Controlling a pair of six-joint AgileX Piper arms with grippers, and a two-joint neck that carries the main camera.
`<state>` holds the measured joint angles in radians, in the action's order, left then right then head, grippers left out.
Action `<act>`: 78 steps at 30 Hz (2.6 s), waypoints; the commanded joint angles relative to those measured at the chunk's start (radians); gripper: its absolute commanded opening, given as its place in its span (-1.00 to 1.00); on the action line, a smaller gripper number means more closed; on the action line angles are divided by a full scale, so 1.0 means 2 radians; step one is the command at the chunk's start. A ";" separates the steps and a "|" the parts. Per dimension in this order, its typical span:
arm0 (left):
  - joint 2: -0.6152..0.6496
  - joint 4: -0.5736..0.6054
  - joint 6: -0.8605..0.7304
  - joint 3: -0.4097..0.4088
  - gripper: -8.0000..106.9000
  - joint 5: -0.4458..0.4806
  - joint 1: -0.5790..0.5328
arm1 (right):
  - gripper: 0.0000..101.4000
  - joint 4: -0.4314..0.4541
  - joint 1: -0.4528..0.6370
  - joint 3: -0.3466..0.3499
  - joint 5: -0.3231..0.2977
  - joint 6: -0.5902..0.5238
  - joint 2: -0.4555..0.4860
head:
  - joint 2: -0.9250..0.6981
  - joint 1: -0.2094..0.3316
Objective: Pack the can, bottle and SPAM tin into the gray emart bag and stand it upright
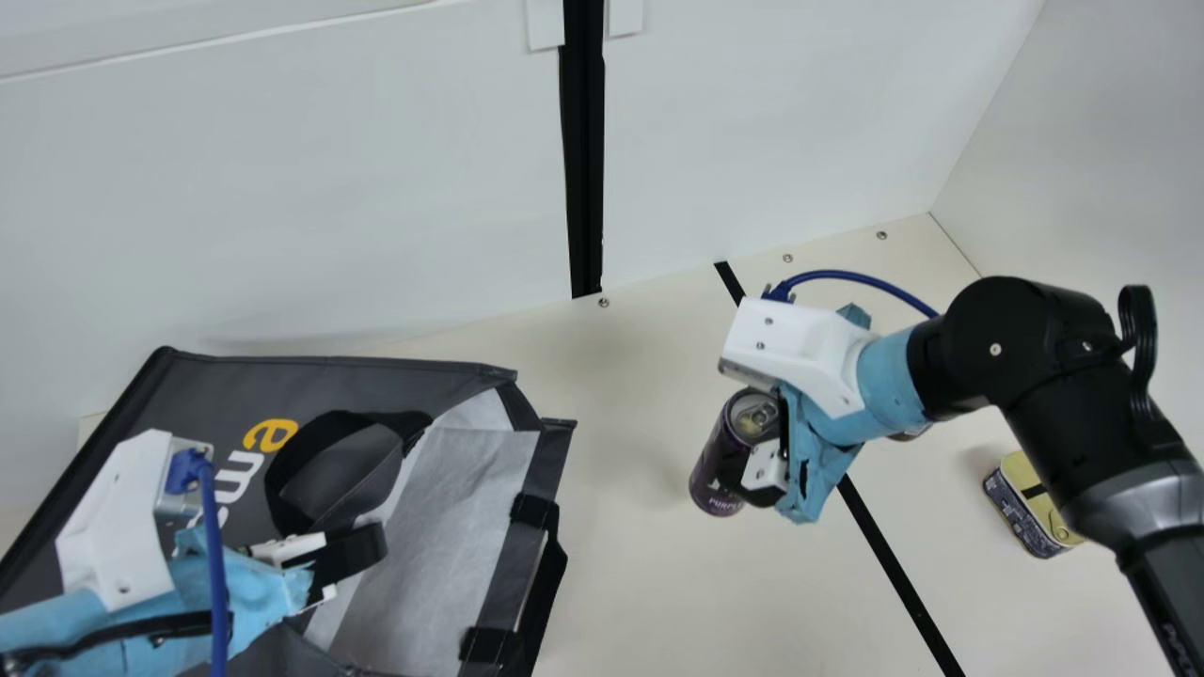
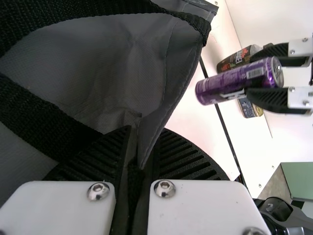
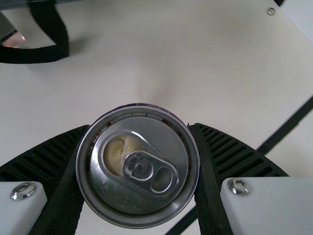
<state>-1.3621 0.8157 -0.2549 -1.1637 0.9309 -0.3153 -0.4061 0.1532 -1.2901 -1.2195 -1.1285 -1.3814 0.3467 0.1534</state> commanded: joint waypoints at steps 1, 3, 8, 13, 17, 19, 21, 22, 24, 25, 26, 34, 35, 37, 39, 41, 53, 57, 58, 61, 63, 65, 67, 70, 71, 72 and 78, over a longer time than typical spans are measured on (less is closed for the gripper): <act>0.000 0.000 0.000 0.000 -1.00 0.000 0.000 | -1.00 -0.005 -0.006 0.008 0.000 -0.011 0.005 | 0.001 0.011; 0.000 0.000 0.000 0.000 -1.00 0.000 0.000 | -1.00 -0.010 -0.012 0.016 0.000 -0.020 0.011 | 0.001 0.011; 0.000 0.000 0.000 0.000 -1.00 0.000 0.000 | -1.00 -0.021 -0.029 0.035 0.000 -0.037 0.025 | 0.001 0.011; 0.000 0.000 0.000 0.000 -1.00 0.000 0.000 | -1.00 -0.031 -0.048 0.048 0.000 -0.044 0.038 | 0.001 0.011; 0.000 0.000 0.000 0.000 -1.00 0.000 0.000 | -1.00 -0.040 -0.063 0.053 0.000 -0.043 0.046 | 0.001 0.011; 0.000 0.000 0.000 0.000 -1.00 0.000 0.000 | -1.00 -0.048 -0.068 0.055 0.000 -0.041 0.050 | 0.001 0.011; 0.000 0.000 0.000 0.000 -1.00 0.000 0.000 | -1.00 -0.058 -0.075 0.055 0.000 -0.038 0.054 | 0.001 0.011; 0.000 0.000 0.000 0.000 -1.00 0.000 0.000 | -1.00 -0.064 -0.078 0.055 0.000 -0.036 0.056 | 0.001 0.011; 0.000 0.000 0.000 0.000 -1.00 0.000 0.000 | -1.00 -0.077 -0.085 0.053 0.000 -0.030 0.060 | 0.001 0.011; 0.000 0.000 0.000 0.000 -1.00 0.000 0.000 | -1.00 -0.083 -0.089 0.052 0.000 -0.027 0.062 | 0.001 0.011; 0.000 0.000 0.000 0.000 -1.00 0.000 0.000 | -1.00 -0.089 -0.094 0.050 0.000 -0.022 0.064 | 0.001 0.011; 0.000 0.000 0.000 0.000 -1.00 0.000 0.000 | -1.00 -0.123 -0.127 0.029 0.000 0.025 0.079 | 0.001 0.011; 0.000 0.000 0.000 0.000 -1.00 0.000 0.000 | -1.00 -0.127 -0.130 0.026 0.000 0.029 0.081 | 0.001 0.011; 0.000 0.000 0.000 0.000 -1.00 0.000 0.000 | -1.00 -0.134 -0.135 0.020 0.000 0.038 0.083 | 0.001 0.011; 0.000 0.000 0.000 0.000 -1.00 0.000 0.000 | -1.00 -0.142 -0.139 0.013 0.000 0.045 0.085 | 0.001 0.011; 0.000 0.000 0.000 0.000 -1.00 0.000 0.000 | -1.00 -0.150 -0.140 0.007 0.000 0.051 0.086 | 0.001 0.011; 0.000 0.000 0.000 0.000 -1.00 0.000 0.000 | -1.00 -0.196 -0.128 -0.017 0.000 0.047 0.074 | 0.001 0.011; 0.000 0.000 0.000 0.000 -1.00 0.000 0.000 | -1.00 -0.209 -0.123 -0.019 0.000 0.040 0.068 | 0.001 0.011; 0.000 0.000 0.000 0.000 -1.00 0.000 0.000 | -1.00 -0.212 -0.121 -0.018 0.000 0.037 0.066 | 0.001 0.011; 0.000 0.000 0.000 0.000 -1.00 0.000 0.000 | -1.00 -0.219 -0.116 -0.017 0.000 0.029 0.061 | 0.001 0.011; 0.000 0.000 0.000 0.000 -1.00 0.000 0.000 | -1.00 -0.224 -0.114 -0.017 0.000 0.025 0.057 | 0.001 0.011; 0.000 0.000 0.000 0.000 -1.00 0.000 0.000 | -1.00 -0.229 -0.111 -0.015 0.000 0.020 0.053 | 0.001 0.011; 0.000 0.000 0.000 0.000 -1.00 0.000 0.000 | -1.00 -0.233 -0.110 -0.014 0.000 0.017 0.050 | 0.001 0.011; 0.000 0.000 0.000 0.000 -1.00 0.000 0.000 | -1.00 -0.239 -0.109 -0.011 0.000 0.011 0.044 | 0.001 0.011; 0.000 0.000 0.000 0.000 -1.00 0.000 0.000 | -1.00 -0.240 -0.108 -0.011 0.000 0.010 0.042 | 0.001 0.011; 0.000 0.000 0.000 0.000 -1.00 0.000 0.000 | -1.00 -0.242 -0.108 -0.010 0.000 0.009 0.040 | 0.001 0.011; 0.000 0.000 0.000 0.000 -1.00 0.000 0.000 | -1.00 -0.252 -0.108 -0.008 0.000 0.004 0.028 | 0.001 0.011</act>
<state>-1.3621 0.8157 -0.2549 -1.1637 0.9309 -0.3153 -0.9065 -0.0613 -1.3076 -1.2181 -1.1195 -1.3228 0.3482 0.1534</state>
